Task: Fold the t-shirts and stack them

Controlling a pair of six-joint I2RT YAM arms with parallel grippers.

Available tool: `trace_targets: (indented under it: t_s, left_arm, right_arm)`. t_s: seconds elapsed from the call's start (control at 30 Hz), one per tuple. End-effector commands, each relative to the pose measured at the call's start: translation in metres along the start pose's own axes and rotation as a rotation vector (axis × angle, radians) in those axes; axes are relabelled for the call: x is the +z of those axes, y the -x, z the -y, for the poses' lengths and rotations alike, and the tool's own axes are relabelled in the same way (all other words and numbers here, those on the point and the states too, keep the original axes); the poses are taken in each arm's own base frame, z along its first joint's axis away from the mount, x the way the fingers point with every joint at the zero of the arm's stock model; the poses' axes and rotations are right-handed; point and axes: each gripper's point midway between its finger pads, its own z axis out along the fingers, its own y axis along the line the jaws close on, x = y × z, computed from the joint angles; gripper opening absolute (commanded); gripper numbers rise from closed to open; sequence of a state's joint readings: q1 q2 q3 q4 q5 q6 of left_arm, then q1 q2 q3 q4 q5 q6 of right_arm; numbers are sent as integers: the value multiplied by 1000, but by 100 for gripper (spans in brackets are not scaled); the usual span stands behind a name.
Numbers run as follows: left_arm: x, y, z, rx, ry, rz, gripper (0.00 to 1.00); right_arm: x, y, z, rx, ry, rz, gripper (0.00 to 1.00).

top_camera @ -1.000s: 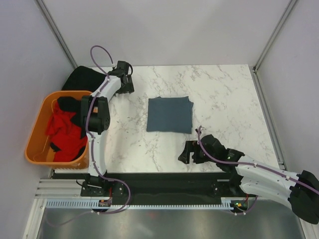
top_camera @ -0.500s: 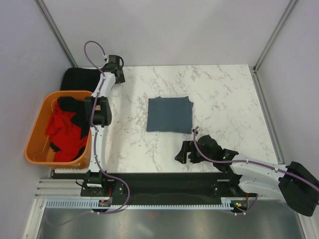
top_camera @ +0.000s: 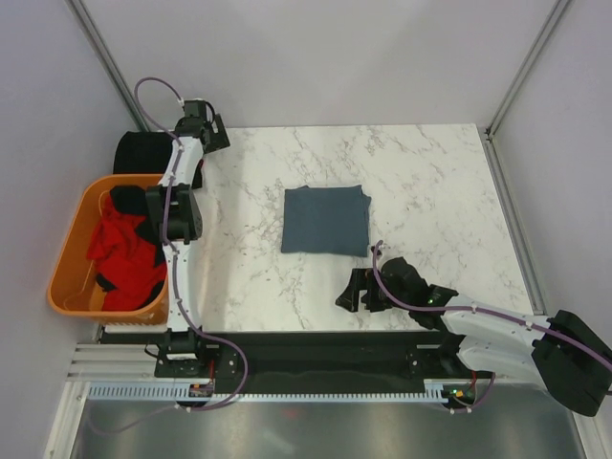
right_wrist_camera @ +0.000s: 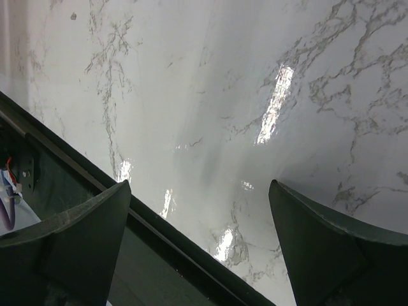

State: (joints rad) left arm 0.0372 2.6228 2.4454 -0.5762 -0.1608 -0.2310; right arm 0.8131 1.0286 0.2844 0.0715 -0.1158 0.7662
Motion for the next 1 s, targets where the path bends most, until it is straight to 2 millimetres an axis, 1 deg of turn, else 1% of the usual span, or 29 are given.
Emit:
trace_targets:
  t_s: [0.0,0.03,0.07,0.1,0.13,0.17,0.2,0.23,0.27,0.3,0.33,0.37,0.4,0.43,0.47,0.5,0.53,0.57,0.6,0.63,0.67,0.7,0.73,0.83,0.87,0.9,0.93,0.97]
  left_arm:
    - [-81,73,70,-34,-235,170,100]
    - [-90,74,80,-43,-263,171,100]
    - [-111,82,94,-53,-345,179,100]
    - [-113,71,100,-82,-375,141,100]
    - [-118,65,106,-91,-407,121,100]
    - [-134,68,116,-99,-480,118,100]
    - [-130,45,120,-113,-509,53,100]
    - [-134,36,127,-109,-548,26,100]
    - [-140,28,138,-99,-611,6,100]
    - [-139,7,140,-86,-626,-41,100]
    - [-142,-7,150,-66,-667,-72,100]
    - [-140,-26,153,-53,-674,-113,100]
    - [-144,-33,157,-27,-688,-123,100]
    - [-148,-46,166,-4,-705,-143,100]
    - [-146,-65,165,6,-695,-179,100]
    - [-150,-67,167,25,-686,-166,100]
    - [-150,-74,172,44,-661,-166,100]
    - [-151,-86,171,45,-659,-193,100]
    - [-153,-91,174,29,-666,-203,100]
    - [-160,-93,176,21,-681,-204,100]
    - [-157,-116,171,-6,-669,-255,100]
    - [-157,-115,174,-14,-686,-225,100]
    - [-160,-134,171,-17,-683,-253,100]
    - [-164,-150,177,-20,-715,-265,100]
    - [-164,-161,177,-24,-715,-284,100]
    - [-165,-166,180,-21,-720,-289,100]
    - [-165,-166,183,-26,-729,-279,100]
    - [-168,-172,182,-44,-727,-292,100]
  right_arm:
    - [1,-2,4,12,-7,-2,98]
    - [0,-2,4,13,-4,2,98]
    - [0,-2,4,15,-4,4,98]
    - [0,-2,5,15,-5,5,98]
    - [-1,-1,3,14,0,10,98]
    - [-1,-1,4,16,1,12,98]
    - [-1,0,4,17,1,14,98]
    - [-2,-1,4,18,3,16,98]
    - [-2,-1,5,22,1,18,97]
    - [-3,0,4,22,8,23,98]
    - [-4,0,4,24,10,23,98]
    - [-4,-1,4,25,11,24,97]
    - [-5,-1,5,26,13,27,98]
    - [-5,-1,5,29,15,25,98]
    - [-5,-1,5,30,15,27,98]
    - [-5,0,5,31,17,30,98]
    - [-6,0,5,32,19,30,98]
    - [-6,0,5,34,23,31,98]
    - [-6,1,5,36,24,33,98]
    - [-6,1,5,36,25,34,98]
    - [-6,1,7,39,25,32,98]
    - [-7,2,6,39,32,38,98]
    - [-7,2,7,42,31,38,98]
    - [-9,2,7,46,42,42,98]
    - [-9,2,7,47,42,42,98]
    - [-9,2,7,47,46,40,98]
    - [-9,3,7,50,46,41,98]
    - [-9,2,7,49,49,40,98]
